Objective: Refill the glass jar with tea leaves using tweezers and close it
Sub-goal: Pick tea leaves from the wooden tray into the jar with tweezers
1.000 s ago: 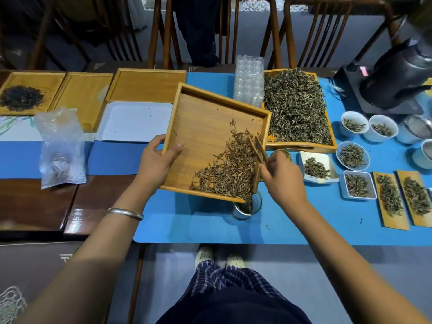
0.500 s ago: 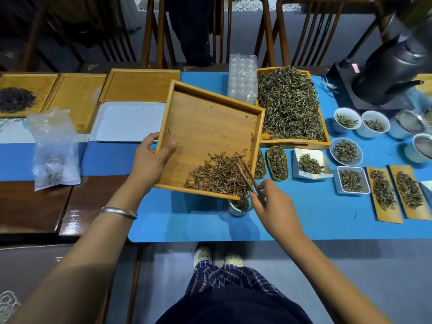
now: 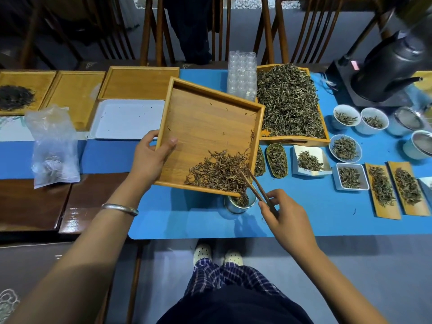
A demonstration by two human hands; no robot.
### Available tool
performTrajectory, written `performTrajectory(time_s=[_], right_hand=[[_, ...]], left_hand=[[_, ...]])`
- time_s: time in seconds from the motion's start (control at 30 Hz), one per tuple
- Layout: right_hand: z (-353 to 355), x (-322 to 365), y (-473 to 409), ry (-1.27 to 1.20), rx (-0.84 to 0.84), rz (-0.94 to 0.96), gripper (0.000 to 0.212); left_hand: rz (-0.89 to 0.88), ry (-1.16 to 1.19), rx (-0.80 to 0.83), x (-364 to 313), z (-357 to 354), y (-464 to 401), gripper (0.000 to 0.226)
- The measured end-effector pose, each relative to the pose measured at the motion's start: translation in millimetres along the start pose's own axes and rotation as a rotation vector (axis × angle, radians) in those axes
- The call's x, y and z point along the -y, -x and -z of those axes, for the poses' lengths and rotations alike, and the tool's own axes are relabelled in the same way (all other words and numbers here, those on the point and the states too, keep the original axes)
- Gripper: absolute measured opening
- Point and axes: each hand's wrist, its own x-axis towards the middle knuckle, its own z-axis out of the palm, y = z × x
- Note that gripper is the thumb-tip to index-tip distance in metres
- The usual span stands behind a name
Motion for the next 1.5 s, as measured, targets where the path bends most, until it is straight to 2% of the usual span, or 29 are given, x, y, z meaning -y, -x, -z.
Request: performTrajectory(time_s=[0.23, 0.7, 0.97, 1.2, 1.4, 1.5], right_hand=[[-0.1, 3.7, 0.8, 0.038, 0.008, 0.058, 0.023], [3.5, -14.9, 29.2, 0.106, 0.057, 0.046, 0.025], [10.6, -8.6, 23.1, 0.124, -0.066, 0.102, 0.021], [3.3, 9.1, -1.4, 0.176, -0.072, 0.186, 0.017], [1.4, 4.8, 3.0, 0.180, -0.073, 0.163, 0.018], [2.4, 1.9, 5.2, 0.177, -0.063, 0.142, 0.019]], left_hand=[[0.002, -0.030, 0.006, -0.5, -0.6, -2.4, 0.022], [-0.004, -0.023, 0.019, -0.8, 0.0, -7.5, 0.019], [0.003, -0.021, 0.026, -0.9, 0.1, -6.7, 0.017], [-0.008, -0.026, 0.031, -2.0, 0.3, -6.8, 0.013], [-0.015, -0.018, 0.031, -1.1, 0.1, -8.2, 0.013], [-0.016, -0.014, 0.022, 0.0, -0.3, -9.4, 0.020]])
